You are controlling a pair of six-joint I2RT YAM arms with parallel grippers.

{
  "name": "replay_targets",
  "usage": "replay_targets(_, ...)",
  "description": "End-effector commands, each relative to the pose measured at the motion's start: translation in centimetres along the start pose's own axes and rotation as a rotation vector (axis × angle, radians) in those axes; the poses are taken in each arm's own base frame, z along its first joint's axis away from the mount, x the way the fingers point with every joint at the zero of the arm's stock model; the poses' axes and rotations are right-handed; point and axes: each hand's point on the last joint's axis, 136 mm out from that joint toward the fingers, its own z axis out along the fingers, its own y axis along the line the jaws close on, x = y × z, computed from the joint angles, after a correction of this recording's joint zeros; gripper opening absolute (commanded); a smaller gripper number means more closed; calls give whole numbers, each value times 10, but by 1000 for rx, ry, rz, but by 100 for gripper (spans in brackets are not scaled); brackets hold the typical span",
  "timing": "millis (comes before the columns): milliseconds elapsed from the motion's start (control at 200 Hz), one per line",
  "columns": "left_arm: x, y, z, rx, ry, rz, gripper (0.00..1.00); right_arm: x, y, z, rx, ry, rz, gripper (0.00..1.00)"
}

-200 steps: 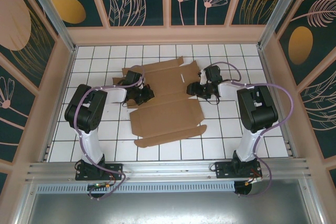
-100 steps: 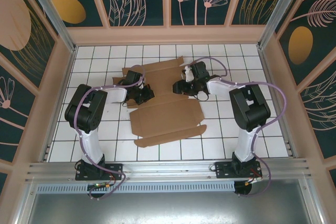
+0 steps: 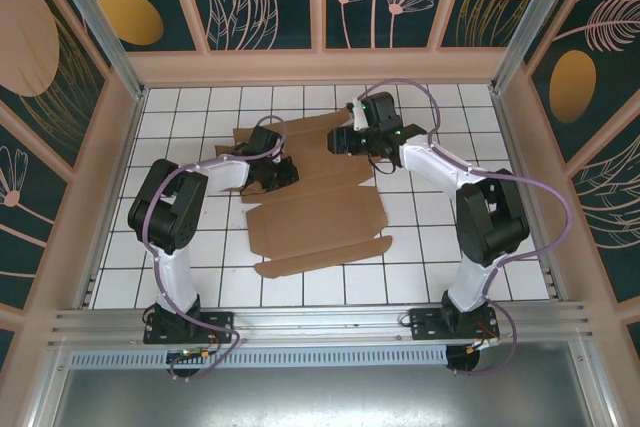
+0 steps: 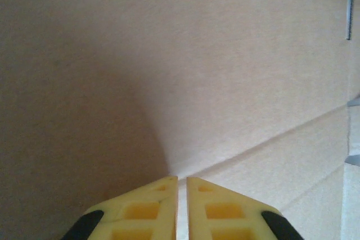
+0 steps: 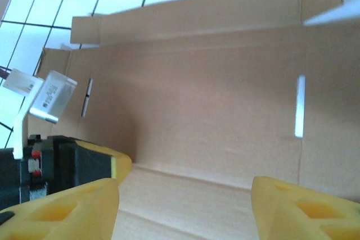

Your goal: Fold the paper box

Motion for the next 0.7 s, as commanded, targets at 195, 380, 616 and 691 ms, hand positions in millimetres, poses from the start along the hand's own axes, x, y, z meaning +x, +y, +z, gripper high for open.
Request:
replay_targets(195,-40,5,-69,11,-172,-47,27,3,14,38,139,41,-200,79)
replay_targets(380,-50,38,-109,-65,-303,-120,32,21,33,69,132,94,-281,79)
replay_targets(616,-53,46,-131,-131,-385,-96,39,54,38,107,137,233,-373,83)
replay_targets(691,-56,44,-133,-128,-394,-88,43,59,39,112,151,235,-414,91)
